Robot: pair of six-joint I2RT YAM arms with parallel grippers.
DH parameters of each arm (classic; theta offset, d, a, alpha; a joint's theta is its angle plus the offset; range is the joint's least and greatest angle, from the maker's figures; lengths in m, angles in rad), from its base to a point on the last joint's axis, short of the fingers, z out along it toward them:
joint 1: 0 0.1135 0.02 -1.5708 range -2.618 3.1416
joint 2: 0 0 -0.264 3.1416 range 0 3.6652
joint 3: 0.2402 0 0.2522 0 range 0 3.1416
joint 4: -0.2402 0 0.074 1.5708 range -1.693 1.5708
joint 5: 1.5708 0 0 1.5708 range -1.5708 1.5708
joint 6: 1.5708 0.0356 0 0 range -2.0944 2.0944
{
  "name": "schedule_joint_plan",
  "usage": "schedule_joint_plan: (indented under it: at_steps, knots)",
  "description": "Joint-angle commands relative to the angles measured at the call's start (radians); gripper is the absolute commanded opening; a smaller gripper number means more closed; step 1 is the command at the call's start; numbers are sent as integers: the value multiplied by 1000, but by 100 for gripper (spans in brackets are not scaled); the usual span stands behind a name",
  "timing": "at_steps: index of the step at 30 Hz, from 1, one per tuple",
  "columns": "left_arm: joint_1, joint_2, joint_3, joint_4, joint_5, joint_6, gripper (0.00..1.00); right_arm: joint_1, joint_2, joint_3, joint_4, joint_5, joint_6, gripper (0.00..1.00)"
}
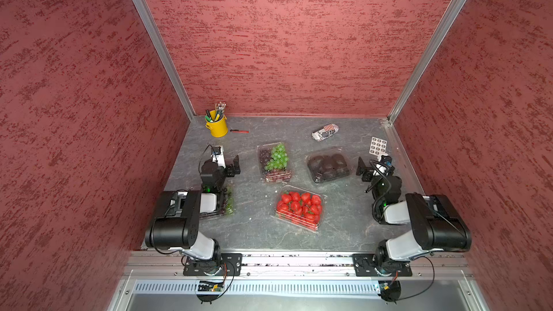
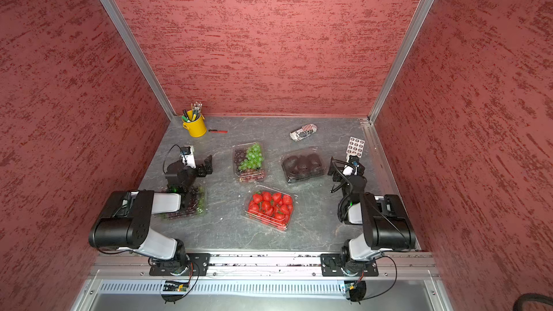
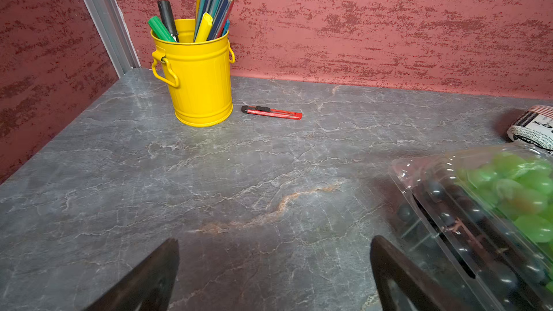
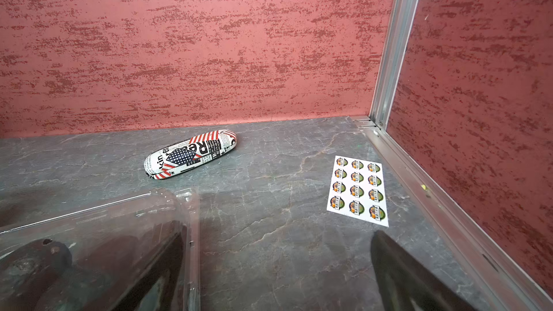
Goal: Label fruit boxes
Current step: Pick up the label sticker from the center of the board.
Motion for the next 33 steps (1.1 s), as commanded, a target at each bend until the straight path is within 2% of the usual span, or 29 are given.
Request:
schedule_joint_plan:
  at_steps: [1, 27, 31, 33]
  knots:
    - [2, 8, 10, 3, 5, -1, 100, -3, 8, 15, 37, 5, 10, 99]
    - [14, 2, 9, 2, 20, -8, 100, -4, 6, 12, 41, 5, 11, 99]
    - [11, -50, 46, -107, 17, -9, 100, -3, -7, -8, 66, 50, 28, 99]
    - [4, -112, 108, -276, -19, -11, 100, -4, -49, -17, 51, 77, 39, 99]
